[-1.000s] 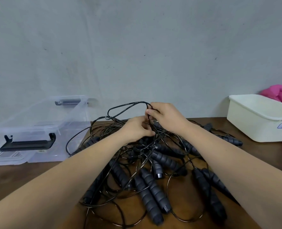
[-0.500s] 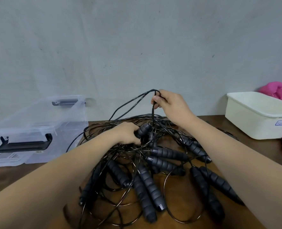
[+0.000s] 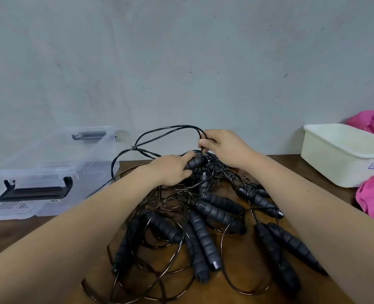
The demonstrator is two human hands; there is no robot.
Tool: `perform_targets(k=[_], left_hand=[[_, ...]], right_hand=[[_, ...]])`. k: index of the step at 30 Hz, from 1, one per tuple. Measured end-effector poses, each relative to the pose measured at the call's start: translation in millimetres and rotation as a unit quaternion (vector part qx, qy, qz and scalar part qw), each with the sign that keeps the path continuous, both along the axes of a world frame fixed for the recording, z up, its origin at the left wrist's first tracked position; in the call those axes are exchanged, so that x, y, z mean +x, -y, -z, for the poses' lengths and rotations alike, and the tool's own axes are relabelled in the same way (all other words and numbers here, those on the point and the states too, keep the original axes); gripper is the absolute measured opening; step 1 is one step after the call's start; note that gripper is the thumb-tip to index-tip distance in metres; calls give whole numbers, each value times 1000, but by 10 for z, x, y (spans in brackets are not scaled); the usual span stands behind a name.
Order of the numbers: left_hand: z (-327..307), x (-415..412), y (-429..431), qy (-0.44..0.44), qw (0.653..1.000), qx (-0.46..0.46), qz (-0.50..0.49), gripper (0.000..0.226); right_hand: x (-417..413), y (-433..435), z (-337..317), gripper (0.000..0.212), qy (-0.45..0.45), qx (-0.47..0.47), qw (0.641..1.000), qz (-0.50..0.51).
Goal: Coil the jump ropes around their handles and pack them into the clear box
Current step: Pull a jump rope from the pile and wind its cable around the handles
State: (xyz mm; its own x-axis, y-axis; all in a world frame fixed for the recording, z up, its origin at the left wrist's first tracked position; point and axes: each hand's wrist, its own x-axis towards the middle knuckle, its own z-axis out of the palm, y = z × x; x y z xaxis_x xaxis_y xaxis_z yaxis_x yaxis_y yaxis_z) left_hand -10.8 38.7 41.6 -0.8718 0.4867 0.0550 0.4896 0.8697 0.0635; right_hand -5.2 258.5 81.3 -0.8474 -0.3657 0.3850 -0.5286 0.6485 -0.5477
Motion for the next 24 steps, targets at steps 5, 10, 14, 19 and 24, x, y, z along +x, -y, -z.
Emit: perform_targets(k=[5,10,14,19,24], left_hand=[[-63,-49,1,77,995,28,-49,56],[-176,-110,42,214,966,114,-88,63],[-277,-185,136,153,979,93,-100,50],[-313,-163,254,206,958,191,-58,32],[-442,-26,171,159,971,173,-36,42]], right_hand=[[-28,-22,45,19,8,8,1000,12],[-21,-66,-16,20,-9,-58,998,34],[-16,-80,-19,20,-8,-63,997,32],[-11,-93,-15,19,11,-34,999,12],[-14,-25,-29,20,16,-3,1000,1]])
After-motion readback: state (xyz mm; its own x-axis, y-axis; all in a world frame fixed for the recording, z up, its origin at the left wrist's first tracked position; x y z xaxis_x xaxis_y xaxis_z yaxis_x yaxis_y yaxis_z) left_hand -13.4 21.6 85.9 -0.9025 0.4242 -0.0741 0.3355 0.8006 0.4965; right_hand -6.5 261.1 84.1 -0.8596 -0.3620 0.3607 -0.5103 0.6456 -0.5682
